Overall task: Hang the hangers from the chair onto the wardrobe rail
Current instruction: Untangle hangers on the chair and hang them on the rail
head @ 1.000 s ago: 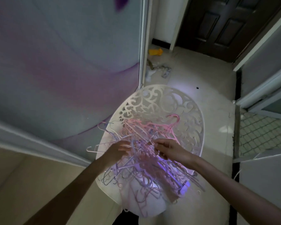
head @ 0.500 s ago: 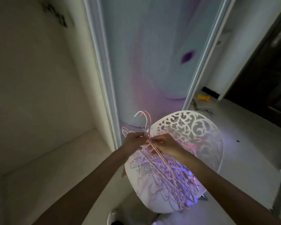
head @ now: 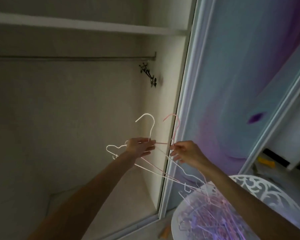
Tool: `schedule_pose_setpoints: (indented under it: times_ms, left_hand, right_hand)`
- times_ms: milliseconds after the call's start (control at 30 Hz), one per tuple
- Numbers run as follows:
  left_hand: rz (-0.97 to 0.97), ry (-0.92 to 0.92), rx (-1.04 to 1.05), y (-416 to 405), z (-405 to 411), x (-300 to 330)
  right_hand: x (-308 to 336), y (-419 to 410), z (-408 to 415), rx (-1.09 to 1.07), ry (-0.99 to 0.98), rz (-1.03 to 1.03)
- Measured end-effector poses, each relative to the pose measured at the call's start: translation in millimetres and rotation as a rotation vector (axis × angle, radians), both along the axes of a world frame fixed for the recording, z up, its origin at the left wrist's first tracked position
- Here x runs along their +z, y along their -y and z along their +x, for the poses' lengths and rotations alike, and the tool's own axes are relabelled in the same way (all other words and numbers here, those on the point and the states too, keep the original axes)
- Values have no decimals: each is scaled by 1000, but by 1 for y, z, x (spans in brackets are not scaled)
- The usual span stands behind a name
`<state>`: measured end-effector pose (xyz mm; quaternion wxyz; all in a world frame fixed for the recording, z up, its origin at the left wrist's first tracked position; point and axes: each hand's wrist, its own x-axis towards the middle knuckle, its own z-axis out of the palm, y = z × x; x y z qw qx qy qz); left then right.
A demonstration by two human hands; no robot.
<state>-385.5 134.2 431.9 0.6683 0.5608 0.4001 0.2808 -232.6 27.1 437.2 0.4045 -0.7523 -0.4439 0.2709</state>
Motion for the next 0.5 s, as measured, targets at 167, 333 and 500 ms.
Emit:
schedule_pose_setpoints:
  times_ms: [167, 333, 500]
  left_hand:
    - [154, -93, -8, -91, -28, 24]
    - [211, -233, -65, -166, -46, 50]
    - [306, -248, -29, -221, -45, 66]
  right_hand:
    - [21, -76, -24, -6, 147, -18]
    - [51, -153, -37, -27, 384, -14]
    - [84, -217, -30, -85, 544, 66]
